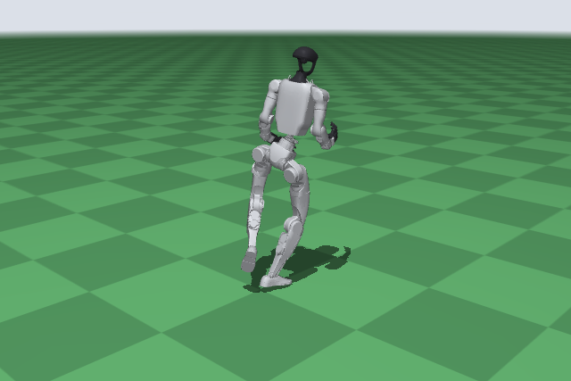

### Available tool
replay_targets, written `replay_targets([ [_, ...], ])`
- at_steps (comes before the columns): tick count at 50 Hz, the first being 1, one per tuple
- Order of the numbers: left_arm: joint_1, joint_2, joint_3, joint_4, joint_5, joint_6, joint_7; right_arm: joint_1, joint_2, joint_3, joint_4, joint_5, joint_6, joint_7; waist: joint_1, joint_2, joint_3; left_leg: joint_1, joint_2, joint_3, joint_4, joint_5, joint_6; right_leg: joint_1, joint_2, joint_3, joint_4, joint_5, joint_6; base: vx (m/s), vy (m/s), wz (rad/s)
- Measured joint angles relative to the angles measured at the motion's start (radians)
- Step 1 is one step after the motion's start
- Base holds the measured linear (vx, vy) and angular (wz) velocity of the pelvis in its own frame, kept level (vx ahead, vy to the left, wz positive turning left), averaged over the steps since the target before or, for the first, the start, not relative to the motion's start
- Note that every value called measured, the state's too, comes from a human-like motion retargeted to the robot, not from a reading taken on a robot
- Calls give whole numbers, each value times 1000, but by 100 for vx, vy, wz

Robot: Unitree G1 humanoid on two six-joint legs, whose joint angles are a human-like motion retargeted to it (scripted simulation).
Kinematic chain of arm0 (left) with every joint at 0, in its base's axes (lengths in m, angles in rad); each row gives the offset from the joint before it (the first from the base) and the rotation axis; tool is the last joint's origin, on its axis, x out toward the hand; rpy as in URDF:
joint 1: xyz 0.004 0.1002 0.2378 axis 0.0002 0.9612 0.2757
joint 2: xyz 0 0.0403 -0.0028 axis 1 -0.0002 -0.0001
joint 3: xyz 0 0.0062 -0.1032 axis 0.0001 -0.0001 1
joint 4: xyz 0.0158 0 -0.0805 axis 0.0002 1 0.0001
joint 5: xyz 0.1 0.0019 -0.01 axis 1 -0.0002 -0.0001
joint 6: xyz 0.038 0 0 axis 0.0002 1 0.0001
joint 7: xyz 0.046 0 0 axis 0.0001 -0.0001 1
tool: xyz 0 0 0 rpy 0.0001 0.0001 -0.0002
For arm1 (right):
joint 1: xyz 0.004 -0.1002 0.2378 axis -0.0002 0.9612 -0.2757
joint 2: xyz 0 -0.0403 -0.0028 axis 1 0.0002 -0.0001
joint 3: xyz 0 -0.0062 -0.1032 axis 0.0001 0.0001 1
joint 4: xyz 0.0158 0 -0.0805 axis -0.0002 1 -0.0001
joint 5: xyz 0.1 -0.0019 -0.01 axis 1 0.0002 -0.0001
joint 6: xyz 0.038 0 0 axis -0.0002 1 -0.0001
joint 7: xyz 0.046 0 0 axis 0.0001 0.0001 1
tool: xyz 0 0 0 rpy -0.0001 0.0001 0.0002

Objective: Walk run

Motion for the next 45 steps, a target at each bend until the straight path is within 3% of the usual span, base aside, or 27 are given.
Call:
replay_targets([
  [2,16,22,1,68,-133,-57,-38,-4,6,35,-95,-30,95,-1,131,111,12,-209,103,-122,-97,-76,-67,285,219,-154,-264,256,11,250,-62,-82],
  [3,31,41,-4,69,-212,-80,-39,-2,-8,42,-142,-44,168,43,211,134,31,-280,124,-163,-196,-104,-108,391,290,-147,-368,447,16,180,-53,-162],
  [5,39,38,-22,76,-368,-61,-10,-13,-15,40,-192,-65,285,111,364,137,69,-382,109,-265,-481,-125,-191,533,331,-193,-466,777,49,228,-63,-200],
  [7,-18,-8,-9,70,-445,-33,-51,-30,-25,6,-215,-55,280,157,473,146,72,-453,120,-413,-705,-164,-235,578,386,-119,-394,865,-3,212,-57,-108],
  [10,-130,48,8,60,-476,2,-75,-9,-8,-74,-149,-62,248,158,450,281,81,-500,223,-531,-709,-273,-262,634,478,-317,-114,844,-142,265,-47,75],
  [11,-164,77,5,42,-465,-2,-81,19,-2,-74,-111,-72,245,160,412,333,107,-479,233,-547,-623,-164,-160,623,485,-327,70,807,-163,338,-53,84],
  [12,-195,112,2,15,-442,-12,-87,46,3,-71,-67,-86,238,155,362,369,129,-470,239,-594,-512,-141,-98,585,489,-334,254,766,-177,312,-50,87],
  [13,-219,161,2,-28,-397,-38,-90,73,5,-63,-13,-108,222,138,289,371,141,-482,237,-700,-354,-289,-117,496,486,-335,438,719,-175,267,-43,67],
  [15,-214,208,-95,-159,-187,-21,62,165,15,-131,150,-182,193,68,261,321,162,-358,305,-485,-213,-472,-88,222,394,-224,836,555,-142,325,-37,51],
  [17,-206,77,-13,-210,2,19,113,258,38,-119,204,-87,214,211,13,298,23,-243,80,-561,-414,-462,-75,-164,280,-214,956,427,-66,273,-33,183],
  [18,-210,36,-23,-229,-18,32,113,279,22,-113,211,4,203,312,-83,271,-12,-152,16,-533,-533,-396,-104,-293,193,-174,938,361,-70,231,-50,163],
  [20,-197,6,-49,-289,-107,40,41,327,-31,-136,164,151,132,451,-240,258,-23,84,-39,-450,-736,-162,-170,-436,25,-209,784,277,-98,286,-94,169],
  [22,-181,1,-91,-334,-129,39,4,387,-80,-169,98,159,55,419,-327,298,1,225,24,-436,-786,183,-286,-468,30,-267,445,275,-91,206,-76,172],
  [23,-170,14,-107,-361,-149,40,-14,408,-105,-185,68,145,23,372,-370,310,11,282,52,-417,-805,287,-326,-465,58,-253,254,265,-55,187,-85,127],
  [25,-146,54,-126,-426,-199,42,-55,386,-123,-208,43,94,11,299,-387,283,34,377,18,-420,-787,374,-282,-448,123,-137,-72,188,-31,240,-129,30],
  [28,-99,84,-96,-399,-185,27,-34,204,-117,-195,121,133,64,366,-327,192,36,429,-36,-276,-692,289,-216,-431,97,-102,-204,43,-8,229,-115,-82],
  [29,-76,84,-78,-354,-165,21,-32,144,-138,-174,150,141,79,396,-297,147,42,433,-54,-240,-615,246,-182,-397,92,-65,-177,125,-88,230,-86,-115],
  [30,-49,82,-58,-301,-142,16,-31,90,-166,-147,176,141,96,420,-269,103,50,429,-65,-218,-522,198,-149,-356,94,-11,-130,269,-217,240,-90,-109],
  [32,-32,80,-34,-129,-65,-26,-21,-1,-190,-126,246,85,134,421,-147,26,24,320,-127,-158,-365,121,-41,-401,73,214,154,32,-68,277,-93,-60],
  [33,2,90,-70,-41,-29,-40,-9,-9,-185,-181,279,64,171,452,-73,27,39,220,-85,-202,-219,34,-11,-309,-26,86,216,-39,-48,330,-96,-31],
  [35,30,81,-102,75,22,-11,-13,-58,-144,-124,273,102,249,485,90,-10,24,-1,-89,-192,-156,-45,-46,-113,39,62,124,-123,-17,266,-83,-80],
  [37,47,127,-69,123,25,-29,-13,-80,-103,-60,195,163,311,494,151,130,23,-185,57,-305,-159,-152,-102,170,282,-61,-139,10,5,252,-83,-76],
  [38,69,135,-54,109,23,-42,7,-80,-87,-33,152,176,325,494,211,166,27,-245,109,-303,-219,-201,-122,299,334,-156,-256,134,15,275,-76,-145],
  [42,131,146,2,47,-7,-73,50,-62,-37,35,8,267,375,550,408,158,70,-367,97,-358,-679,-242,-221,543,410,-112,-391,684,80,237,-62,-153],
  [43,133,152,14,24,-37,-84,56,-61,-30,47,-29,298,396,569,442,150,72,-402,110,-387,-746,-260,-229,568,398,-139,-367,746,86,229,-56,-97],
  [45,110,151,33,-5,-102,-91,61,-41,-4,0,-74,314,432,608,455,199,52,-473,163,-510,-767,-267,-275,604,428,-284,-254,716,-8,272,-47,-19],
])
